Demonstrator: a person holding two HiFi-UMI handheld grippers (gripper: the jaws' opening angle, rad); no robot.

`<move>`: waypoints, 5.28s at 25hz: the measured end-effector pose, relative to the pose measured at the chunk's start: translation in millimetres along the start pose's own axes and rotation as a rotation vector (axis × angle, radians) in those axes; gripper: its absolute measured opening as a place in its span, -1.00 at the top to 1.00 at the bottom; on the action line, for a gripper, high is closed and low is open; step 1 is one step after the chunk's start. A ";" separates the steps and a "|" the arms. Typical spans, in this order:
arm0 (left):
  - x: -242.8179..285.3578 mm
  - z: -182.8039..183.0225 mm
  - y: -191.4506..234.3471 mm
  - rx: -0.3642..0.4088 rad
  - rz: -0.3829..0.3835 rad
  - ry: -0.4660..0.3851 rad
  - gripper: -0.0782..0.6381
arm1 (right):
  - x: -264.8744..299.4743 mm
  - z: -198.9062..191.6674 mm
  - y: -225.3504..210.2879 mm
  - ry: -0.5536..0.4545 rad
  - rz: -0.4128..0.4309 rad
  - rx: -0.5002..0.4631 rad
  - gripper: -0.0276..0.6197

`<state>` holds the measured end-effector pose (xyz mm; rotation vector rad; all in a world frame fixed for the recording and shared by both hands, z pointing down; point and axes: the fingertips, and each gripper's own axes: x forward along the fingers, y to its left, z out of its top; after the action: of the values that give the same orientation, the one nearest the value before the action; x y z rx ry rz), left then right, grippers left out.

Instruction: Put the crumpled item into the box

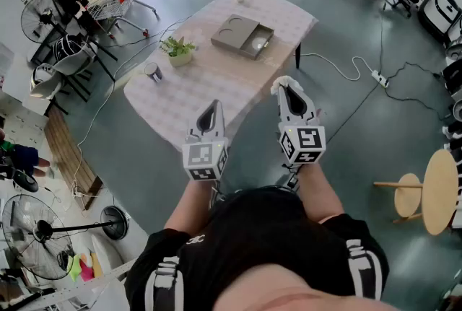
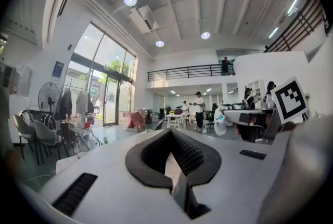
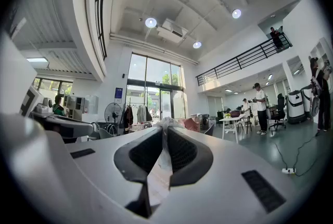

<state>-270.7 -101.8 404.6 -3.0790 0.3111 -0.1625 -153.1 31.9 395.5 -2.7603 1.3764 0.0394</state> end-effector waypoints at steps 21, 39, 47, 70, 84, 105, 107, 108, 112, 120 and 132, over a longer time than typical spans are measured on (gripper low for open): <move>25.1 12.9 -78.3 0.007 0.034 -0.020 0.81 | -28.0 4.0 -71.5 -0.020 0.050 0.017 0.82; 82.2 -2.2 -113.2 0.000 0.004 -0.045 0.80 | -14.1 -12.1 -120.6 -0.033 0.060 -0.010 0.82; 173.9 7.7 -121.2 -0.015 -0.043 -0.076 0.80 | 44.1 -12.4 -169.2 -0.030 0.066 -0.034 0.82; 459.3 29.3 -37.8 -0.048 0.002 -0.025 0.80 | 319.9 -6.4 -293.8 -0.004 0.127 -0.021 0.82; 470.6 18.0 74.9 -0.084 0.226 -0.004 0.80 | 439.3 -16.6 -225.0 0.019 0.351 -0.008 0.82; 477.3 7.6 127.2 -0.117 0.640 0.025 0.80 | 542.3 -29.3 -187.5 0.032 0.732 0.011 0.82; 480.1 11.0 126.3 -0.123 0.684 0.028 0.80 | 551.5 -27.8 -187.9 0.036 0.773 0.011 0.82; 481.9 12.1 125.7 -0.124 0.703 0.031 0.80 | 556.0 -27.5 -188.3 0.039 0.790 0.011 0.82; 484.9 12.7 123.6 -0.130 0.767 0.051 0.80 | 569.3 -28.2 -187.6 0.051 0.854 0.018 0.82; 475.7 4.3 113.5 -0.157 0.888 0.059 0.81 | 571.3 -39.7 -179.7 0.069 0.968 -0.009 0.82; 446.4 -8.6 100.9 -0.184 0.950 0.080 0.80 | 545.5 -74.2 -152.3 0.134 1.062 -0.082 0.82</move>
<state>143.4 -290.9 452.4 -2.7002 1.7768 -0.2136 296.6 -316.1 449.3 -1.7634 2.7092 -0.0468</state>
